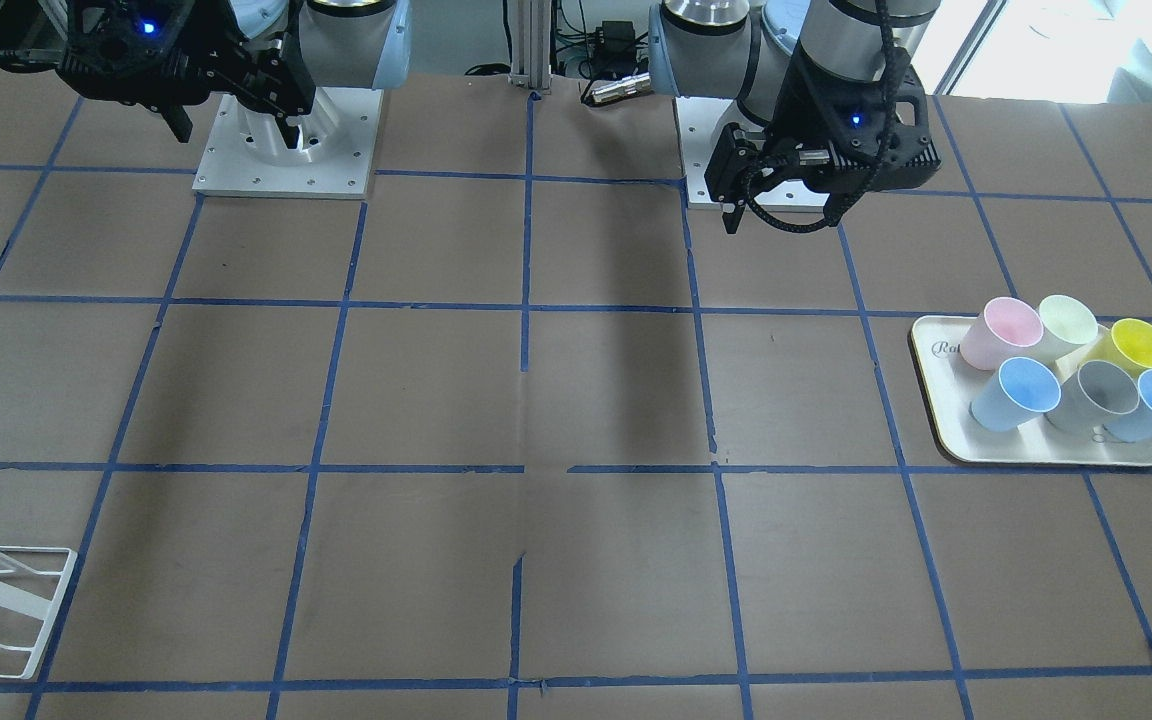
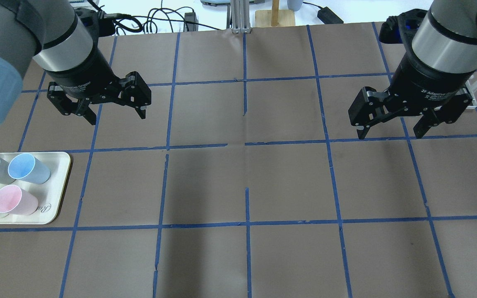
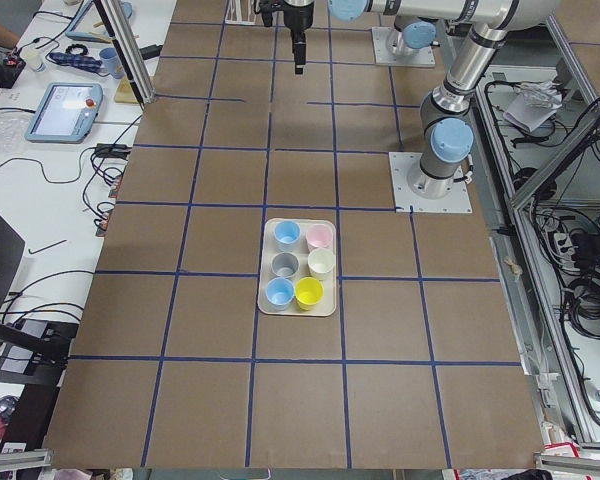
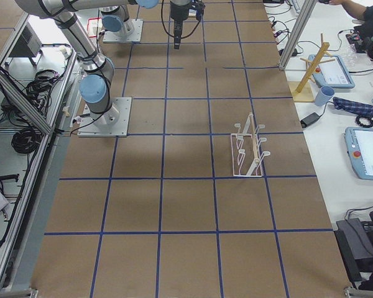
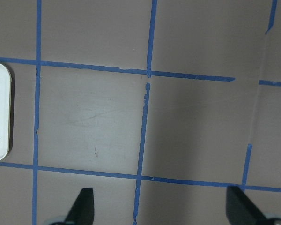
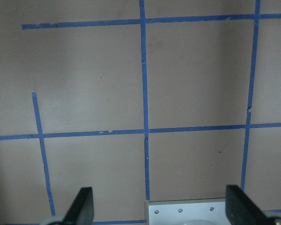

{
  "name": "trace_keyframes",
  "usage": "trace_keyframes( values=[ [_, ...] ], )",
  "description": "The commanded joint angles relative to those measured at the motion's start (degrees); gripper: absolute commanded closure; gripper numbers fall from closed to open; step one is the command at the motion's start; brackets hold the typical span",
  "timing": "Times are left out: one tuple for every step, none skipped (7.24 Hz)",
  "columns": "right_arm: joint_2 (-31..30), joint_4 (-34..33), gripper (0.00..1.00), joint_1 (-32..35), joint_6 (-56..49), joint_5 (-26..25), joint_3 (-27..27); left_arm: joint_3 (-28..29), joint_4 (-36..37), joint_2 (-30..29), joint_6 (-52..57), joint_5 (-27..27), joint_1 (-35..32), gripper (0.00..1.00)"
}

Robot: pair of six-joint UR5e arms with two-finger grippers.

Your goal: Transfer IKEA cup to right arm and place on rack

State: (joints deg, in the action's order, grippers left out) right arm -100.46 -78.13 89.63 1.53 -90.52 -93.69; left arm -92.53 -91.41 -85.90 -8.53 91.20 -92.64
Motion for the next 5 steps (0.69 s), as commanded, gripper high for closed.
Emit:
trace_keyframes(
  values=[
    [0.00,-0.01,0.00,0.02,0.05,0.08,0.09,-0.10,0.01,-0.06,0.18,-0.06,0.27,0.00],
    [0.00,0.17,0.00,-0.07,0.05,0.08,0.26,-0.28,-0.08,0.20,0.18,-0.06,0.18,0.00],
    [0.00,0.34,0.00,-0.24,-0.04,0.08,0.18,-0.28,-0.08,0.12,0.18,-0.06,0.27,0.00],
    [0.00,0.52,0.00,-0.24,-0.12,0.43,0.44,-0.10,0.01,0.38,0.18,-0.06,0.27,0.00],
    [0.00,0.61,0.00,-0.24,-0.13,0.17,0.53,-0.28,-0.17,0.64,1.31,-0.06,1.05,0.00]
  ],
)
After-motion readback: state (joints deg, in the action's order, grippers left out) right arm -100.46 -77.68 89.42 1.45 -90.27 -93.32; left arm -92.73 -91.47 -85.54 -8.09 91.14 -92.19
